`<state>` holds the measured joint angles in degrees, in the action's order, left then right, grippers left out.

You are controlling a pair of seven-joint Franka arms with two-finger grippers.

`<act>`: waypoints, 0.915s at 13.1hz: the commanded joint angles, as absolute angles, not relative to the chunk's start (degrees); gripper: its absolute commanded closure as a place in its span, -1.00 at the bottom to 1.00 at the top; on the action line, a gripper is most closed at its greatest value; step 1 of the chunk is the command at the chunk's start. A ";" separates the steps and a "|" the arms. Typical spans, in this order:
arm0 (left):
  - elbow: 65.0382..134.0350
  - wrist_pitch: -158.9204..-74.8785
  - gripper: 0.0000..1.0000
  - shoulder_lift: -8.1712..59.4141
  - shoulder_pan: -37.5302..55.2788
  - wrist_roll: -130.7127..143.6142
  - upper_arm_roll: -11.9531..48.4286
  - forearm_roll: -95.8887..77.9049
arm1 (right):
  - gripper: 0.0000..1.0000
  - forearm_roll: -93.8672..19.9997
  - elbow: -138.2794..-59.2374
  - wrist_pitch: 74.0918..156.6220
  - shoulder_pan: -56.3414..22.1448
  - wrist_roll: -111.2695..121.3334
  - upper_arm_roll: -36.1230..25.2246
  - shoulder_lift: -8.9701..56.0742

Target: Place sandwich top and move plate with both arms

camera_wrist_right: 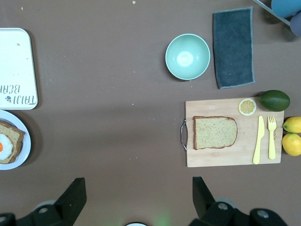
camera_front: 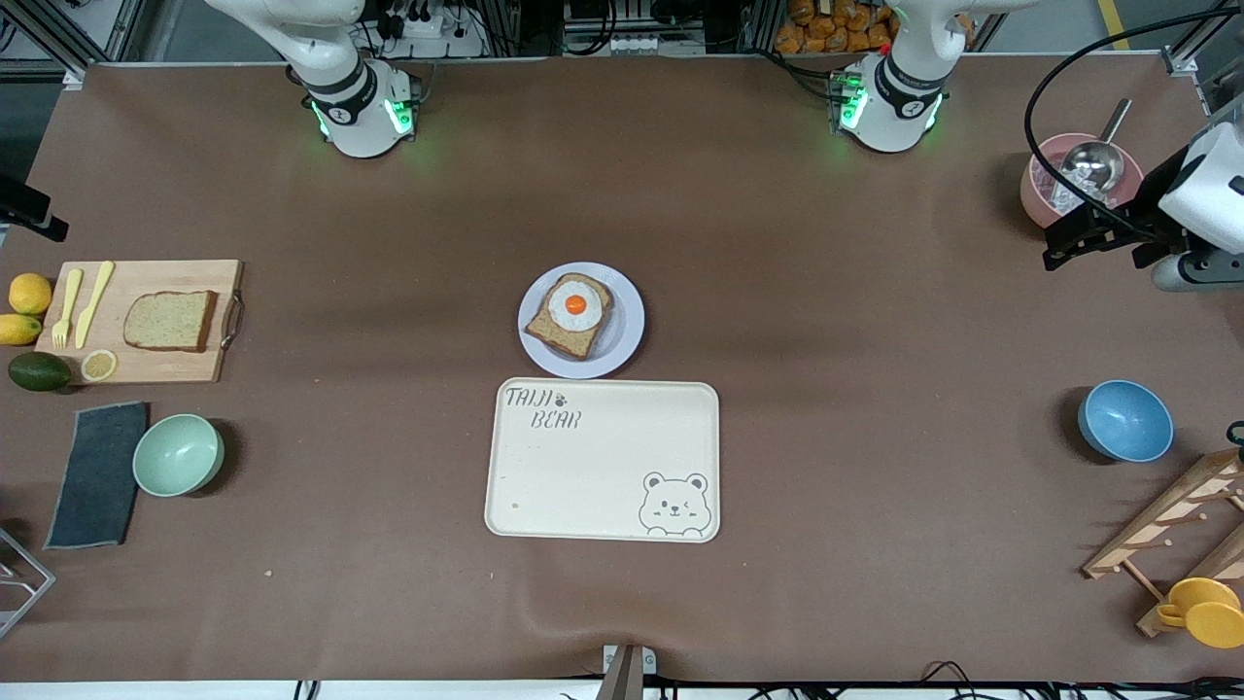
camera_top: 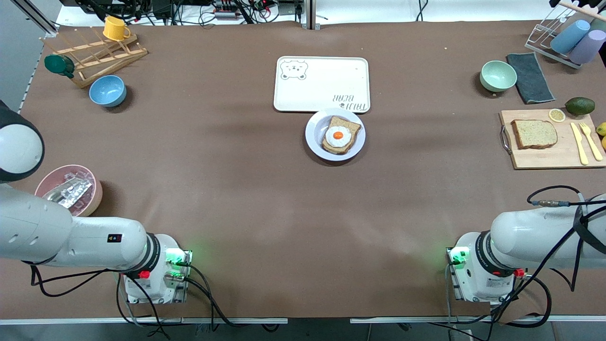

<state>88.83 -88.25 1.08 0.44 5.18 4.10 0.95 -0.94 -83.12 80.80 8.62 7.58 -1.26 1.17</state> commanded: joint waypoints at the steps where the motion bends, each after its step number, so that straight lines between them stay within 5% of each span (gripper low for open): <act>1: 88.07 -87.19 -1.00 0.88 -0.09 5.18 4.40 -0.25 | -1.00 -0.53 -82.62 80.68 8.88 8.26 -0.88 1.76; 12: 88.15 -87.45 -1.00 4.22 0.09 5.02 4.40 -4.39 | -1.00 -0.70 -82.62 80.68 8.79 8.26 -0.79 1.85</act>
<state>88.88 -88.01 4.43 0.69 5.18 4.41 -4.03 -0.96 -83.13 80.79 8.61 7.62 -1.18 1.63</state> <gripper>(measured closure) 0.000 0.000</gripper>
